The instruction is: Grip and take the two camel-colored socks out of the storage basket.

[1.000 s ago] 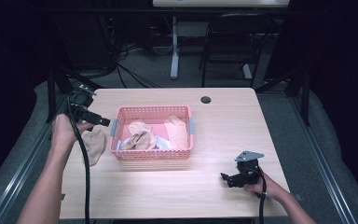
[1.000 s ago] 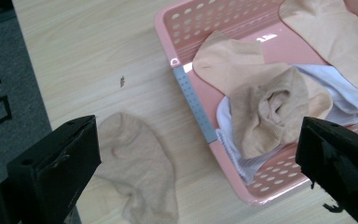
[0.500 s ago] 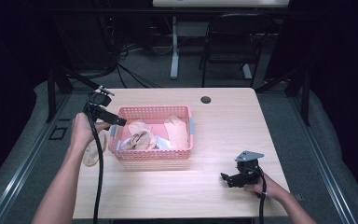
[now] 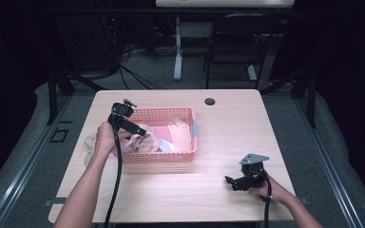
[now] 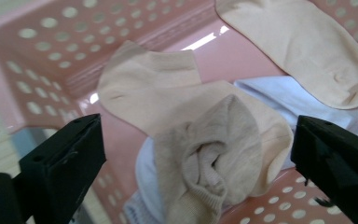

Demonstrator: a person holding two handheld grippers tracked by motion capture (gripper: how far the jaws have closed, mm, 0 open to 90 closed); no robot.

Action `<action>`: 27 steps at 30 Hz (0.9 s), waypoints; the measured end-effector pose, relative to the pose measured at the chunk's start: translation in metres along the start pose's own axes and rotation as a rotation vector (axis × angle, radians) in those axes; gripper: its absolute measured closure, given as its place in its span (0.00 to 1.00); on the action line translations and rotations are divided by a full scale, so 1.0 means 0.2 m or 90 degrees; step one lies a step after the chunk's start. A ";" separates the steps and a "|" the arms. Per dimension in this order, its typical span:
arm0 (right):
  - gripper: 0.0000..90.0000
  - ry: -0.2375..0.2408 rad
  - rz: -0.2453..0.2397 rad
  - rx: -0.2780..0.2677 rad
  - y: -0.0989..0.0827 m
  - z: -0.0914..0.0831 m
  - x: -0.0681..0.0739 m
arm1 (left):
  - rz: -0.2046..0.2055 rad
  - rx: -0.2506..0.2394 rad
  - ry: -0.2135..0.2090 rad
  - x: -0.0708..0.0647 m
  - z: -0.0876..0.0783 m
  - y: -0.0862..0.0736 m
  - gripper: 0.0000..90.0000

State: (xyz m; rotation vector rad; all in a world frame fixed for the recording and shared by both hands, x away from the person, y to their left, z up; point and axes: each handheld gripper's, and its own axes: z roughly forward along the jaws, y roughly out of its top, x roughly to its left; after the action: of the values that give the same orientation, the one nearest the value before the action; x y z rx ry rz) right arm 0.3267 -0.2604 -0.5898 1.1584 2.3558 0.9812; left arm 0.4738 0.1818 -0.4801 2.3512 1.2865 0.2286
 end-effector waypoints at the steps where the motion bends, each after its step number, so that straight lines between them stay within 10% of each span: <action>1: 0.00 0.000 0.001 0.001 0.00 0.00 0.00 | 0.002 0.006 -0.003 0.00 0.02 0.00 0.07; 14: 0.00 -0.001 0.001 0.000 0.00 0.00 0.00 | 0.006 0.086 0.022 -0.07 0.17 -0.05 0.45; 20: 0.00 0.000 0.000 0.000 0.00 0.00 0.00 | 0.018 0.086 0.008 -0.09 0.19 -0.05 0.83; 27: 0.00 -0.003 -0.002 0.003 0.00 0.00 0.00 | 0.037 0.060 0.007 -0.09 0.09 -0.04 0.88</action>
State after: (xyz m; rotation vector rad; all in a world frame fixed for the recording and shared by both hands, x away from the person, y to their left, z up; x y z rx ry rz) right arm 0.3264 -0.2604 -0.5894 1.1561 2.3576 0.9716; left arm 0.4645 0.1642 -0.4983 2.4715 1.2612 0.2040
